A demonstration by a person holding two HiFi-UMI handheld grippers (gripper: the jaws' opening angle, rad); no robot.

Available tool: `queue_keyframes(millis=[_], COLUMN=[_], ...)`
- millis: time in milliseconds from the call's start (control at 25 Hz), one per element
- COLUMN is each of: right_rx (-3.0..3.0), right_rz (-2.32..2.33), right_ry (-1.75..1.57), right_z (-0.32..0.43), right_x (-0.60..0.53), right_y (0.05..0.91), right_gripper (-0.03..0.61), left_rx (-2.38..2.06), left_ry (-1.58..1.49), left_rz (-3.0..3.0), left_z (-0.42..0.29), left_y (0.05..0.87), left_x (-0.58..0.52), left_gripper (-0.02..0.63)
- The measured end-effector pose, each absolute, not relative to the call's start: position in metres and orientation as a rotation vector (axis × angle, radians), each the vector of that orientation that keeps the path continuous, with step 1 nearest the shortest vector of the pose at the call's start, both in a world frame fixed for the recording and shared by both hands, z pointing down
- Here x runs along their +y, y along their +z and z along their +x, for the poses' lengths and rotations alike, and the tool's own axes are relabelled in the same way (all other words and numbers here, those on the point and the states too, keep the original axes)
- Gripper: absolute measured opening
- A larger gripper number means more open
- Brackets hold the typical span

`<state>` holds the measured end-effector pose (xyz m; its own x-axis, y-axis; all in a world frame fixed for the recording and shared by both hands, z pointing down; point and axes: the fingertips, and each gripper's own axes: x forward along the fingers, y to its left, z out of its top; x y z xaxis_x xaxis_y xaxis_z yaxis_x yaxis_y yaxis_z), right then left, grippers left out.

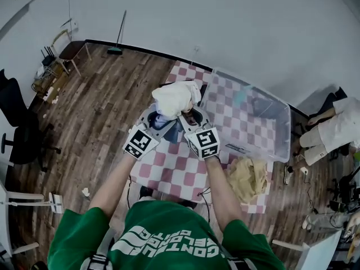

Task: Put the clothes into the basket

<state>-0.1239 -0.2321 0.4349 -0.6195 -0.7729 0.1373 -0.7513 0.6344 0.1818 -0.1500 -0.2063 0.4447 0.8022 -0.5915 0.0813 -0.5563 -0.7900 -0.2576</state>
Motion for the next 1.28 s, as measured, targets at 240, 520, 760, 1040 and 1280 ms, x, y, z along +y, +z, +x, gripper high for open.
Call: queue_keyframes(millis=[240, 520, 760, 1040, 1280], right_rx=[-2.628, -2.558, -2.436, -2.311, -2.204], right_rz=[1.352, 1.517, 1.695, 1.853, 1.959], right_ry=[-0.274, -0.33, -0.364, -0.377, -0.376], right_z=[-0.116, -0.083, -0.038, 0.024, 0.077], right_x=[-0.252, -0.264, -0.26, -0.248, -0.228], right_y=[0.391, 0.36, 0.336, 0.322, 0.318], right_gripper=[0.127, 0.127, 0.127, 0.127, 0.127], left_rx=[0.807, 0.648, 0.46, 0.276, 0.14], left_ry=[-0.155, -0.098, -0.039, -0.008, 0.027], left_rz=[-2.715, -2.694, -2.692, -2.679, -2.679], left_z=[-0.143, -0.113, -0.069, -0.01, 0.043], left_y=[0.403, 0.373, 0.351, 0.337, 0.332], left_x=[-0.228, -0.244, -0.245, -0.238, -0.221], left_gripper=[0.187, 0.187, 0.187, 0.187, 0.187])
